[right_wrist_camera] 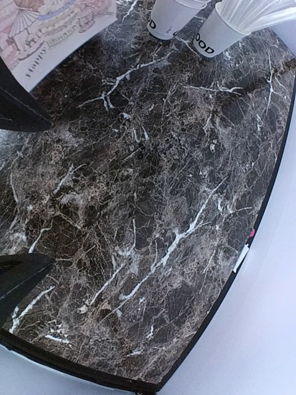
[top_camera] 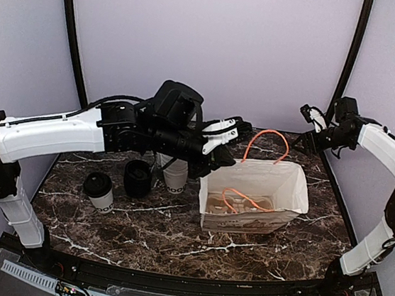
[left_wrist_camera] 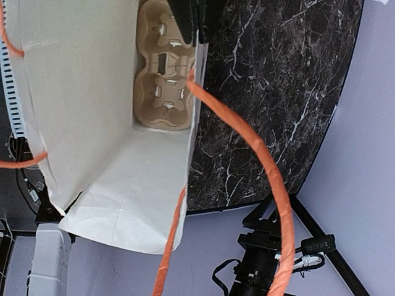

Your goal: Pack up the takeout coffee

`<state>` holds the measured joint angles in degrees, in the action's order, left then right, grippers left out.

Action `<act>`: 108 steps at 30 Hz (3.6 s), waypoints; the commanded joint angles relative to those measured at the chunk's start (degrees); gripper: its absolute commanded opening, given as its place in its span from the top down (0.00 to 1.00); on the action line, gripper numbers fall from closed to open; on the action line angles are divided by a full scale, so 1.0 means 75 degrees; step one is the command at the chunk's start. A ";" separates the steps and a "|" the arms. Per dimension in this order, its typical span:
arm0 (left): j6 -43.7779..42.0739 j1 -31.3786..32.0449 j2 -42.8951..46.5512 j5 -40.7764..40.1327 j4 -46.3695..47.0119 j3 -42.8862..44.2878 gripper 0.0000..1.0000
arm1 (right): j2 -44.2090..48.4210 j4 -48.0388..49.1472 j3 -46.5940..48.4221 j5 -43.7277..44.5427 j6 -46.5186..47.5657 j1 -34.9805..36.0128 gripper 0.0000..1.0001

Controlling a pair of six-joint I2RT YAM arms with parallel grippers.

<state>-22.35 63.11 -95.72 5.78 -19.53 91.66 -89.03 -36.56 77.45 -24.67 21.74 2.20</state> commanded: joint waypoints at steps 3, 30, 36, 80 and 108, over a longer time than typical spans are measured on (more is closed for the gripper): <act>0.0825 -0.0435 -0.0211 0.1048 -0.0707 0.0641 1.00 | 0.0114 0.0034 0.0080 -0.0150 0.0055 -0.0041 0.31; 0.2020 -0.2194 -0.1962 0.2041 -0.0982 0.2508 0.81 | 0.0274 0.0046 -0.0049 -0.0275 0.0081 -0.0044 0.31; 0.1989 -0.2204 -0.1614 0.1471 -0.1078 0.2459 0.32 | 0.0354 0.0051 -0.0061 -0.0304 0.0078 -0.0043 0.31; 0.6995 -0.4958 0.2288 -0.0949 -0.5345 -0.3553 0.07 | 0.1139 -0.0108 -0.0196 -0.0953 0.0163 -0.0031 0.26; 0.6515 -0.4910 0.2667 0.0240 -0.5401 -0.3452 0.30 | 0.1089 -0.0136 -0.0190 -0.1072 0.0209 0.0000 0.26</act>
<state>27.79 26.24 -78.76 1.78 -59.92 65.04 -81.60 -37.74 76.12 -31.97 22.68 2.20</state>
